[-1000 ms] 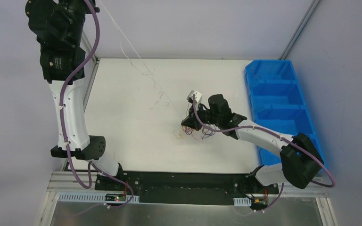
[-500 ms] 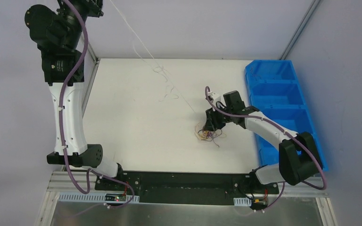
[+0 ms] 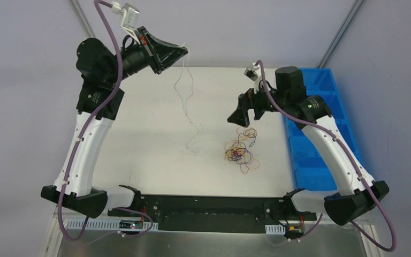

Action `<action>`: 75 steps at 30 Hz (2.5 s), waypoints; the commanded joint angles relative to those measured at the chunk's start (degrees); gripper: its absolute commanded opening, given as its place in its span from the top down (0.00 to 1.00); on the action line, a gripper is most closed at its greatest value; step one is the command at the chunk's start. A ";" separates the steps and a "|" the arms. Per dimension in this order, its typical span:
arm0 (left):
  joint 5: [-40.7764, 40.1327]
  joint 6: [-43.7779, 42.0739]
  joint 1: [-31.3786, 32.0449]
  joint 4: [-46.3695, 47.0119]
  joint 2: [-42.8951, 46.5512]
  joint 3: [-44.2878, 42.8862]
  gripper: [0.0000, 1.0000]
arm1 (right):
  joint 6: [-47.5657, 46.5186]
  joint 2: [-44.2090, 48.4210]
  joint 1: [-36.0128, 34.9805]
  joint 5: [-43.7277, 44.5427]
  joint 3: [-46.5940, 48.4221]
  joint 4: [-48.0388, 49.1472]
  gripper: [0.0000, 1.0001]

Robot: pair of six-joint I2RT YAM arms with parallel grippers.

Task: Untangle the cables

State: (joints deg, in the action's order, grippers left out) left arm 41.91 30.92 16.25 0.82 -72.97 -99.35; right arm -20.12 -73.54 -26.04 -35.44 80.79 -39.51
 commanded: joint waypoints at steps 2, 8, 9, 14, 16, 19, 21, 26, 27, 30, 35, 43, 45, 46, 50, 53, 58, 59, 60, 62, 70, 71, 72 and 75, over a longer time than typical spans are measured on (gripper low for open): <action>3.45 0.77 4.19 -0.53 0.96 4.16 1.00 | 10.72 -1.43 -5.88 -1.31 11.30 3.59 0.01; 4.44 1.52 6.91 -0.56 -0.46 3.95 1.00 | 15.72 -7.78 -12.93 3.91 19.68 10.47 0.01; 4.57 1.70 7.09 -0.56 -0.68 3.72 1.00 | 16.32 -8.68 -13.62 4.48 20.49 11.85 0.01; 5.14 3.37 7.77 -0.56 -1.34 3.29 1.00 | 17.16 -12.92 -17.48 6.01 23.56 19.05 0.01; 4.97 3.82 8.06 -0.56 -1.59 3.20 1.00 | 17.43 -14.58 -18.82 6.93 24.70 21.42 0.01; 3.78 4.40 8.18 -0.56 -2.19 2.73 1.00 | 17.60 -16.42 -20.10 7.29 25.99 24.11 0.01; 1.38 4.00 8.18 -1.69 -2.56 2.26 1.00 | 17.54 -16.70 -20.59 6.94 25.69 25.52 0.04; -2.95 2.25 8.03 -3.42 -3.06 1.14 1.00 | 15.98 -16.06 -21.58 8.20 24.83 23.84 1.00; -3.59 1.05 7.67 -4.47 -2.89 0.79 0.93 | 15.68 -15.43 -21.47 8.60 24.69 22.97 1.00; -1.58 -1.83 1.86 -8.48 -1.39 2.00 0.45 | 15.15 -12.35 -20.48 8.90 23.61 20.87 1.00; 14.25 -14.39 -20.29 -12.08 3.88 20.06 0.17 | 15.67 -6.56 -18.66 10.67 19.02 19.38 1.00; 21.47 -34.99 -22.54 -14.71 10.23 47.20 0.11 | 16.12 -4.36 -16.61 12.84 17.69 17.46 1.00; 18.77 -40.04 -17.26 -14.54 9.83 52.29 0.11 | 16.25 -4.34 -15.93 12.85 18.41 16.77 1.00; 17.01 -41.07 -13.36 -13.48 9.08 53.89 0.11 | 16.30 -4.33 -15.67 12.96 18.82 16.53 1.00; 11.83 -28.12 -3.63 5.32 5.29 60.50 0.11 | 16.26 -4.47 -14.70 13.50 19.68 15.96 1.00; 7.29 -18.40 1.94 18.09 0.80 63.72 0.12 | 16.34 -4.42 -14.26 14.17 20.07 15.95 1.00; -1.31 -8.08 10.14 32.47 -5.71 66.48 0.17 | 16.00 -5.07 -13.50 15.75 21.60 16.07 1.00; -2.51 -8.10 11.28 33.28 -6.57 66.29 0.18 | 15.99 -5.35 -13.36 16.06 22.29 16.09 1.00; -3.20 -8.44 12.27 34.00 -7.43 66.04 0.19 | 16.00 -5.67 -13.02 16.14 22.90 16.05 1.00; -4.82 -8.89 13.50 35.58 -9.71 65.37 0.21 | 16.03 -6.44 -12.60 16.19 24.50 15.89 1.00; -8.55 -1.83 14.06 43.93 -19.86 61.25 0.41 | 16.00 -8.20 -11.94 16.83 28.81 14.24 1.00; -8.39 -1.14 14.03 44.67 -20.79 60.74 0.46 | 15.85 -8.26 -11.74 17.18 29.03 13.95 1.00; -8.14 -0.27 14.00 45.37 -21.38 60.18 0.51 | 15.88 -8.18 -11.42 17.57 29.11 13.86 1.00; -6.44 2.55 13.98 46.94 -22.29 58.62 0.60 | 16.17 -7.77 -10.29 18.31 28.93 13.59 1.00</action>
State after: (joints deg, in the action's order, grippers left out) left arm 34.79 28.34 30.02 40.10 -94.80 -37.28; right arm -4.12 -81.82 -37.78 -19.14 107.46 -25.98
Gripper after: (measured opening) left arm 0.431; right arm 0.021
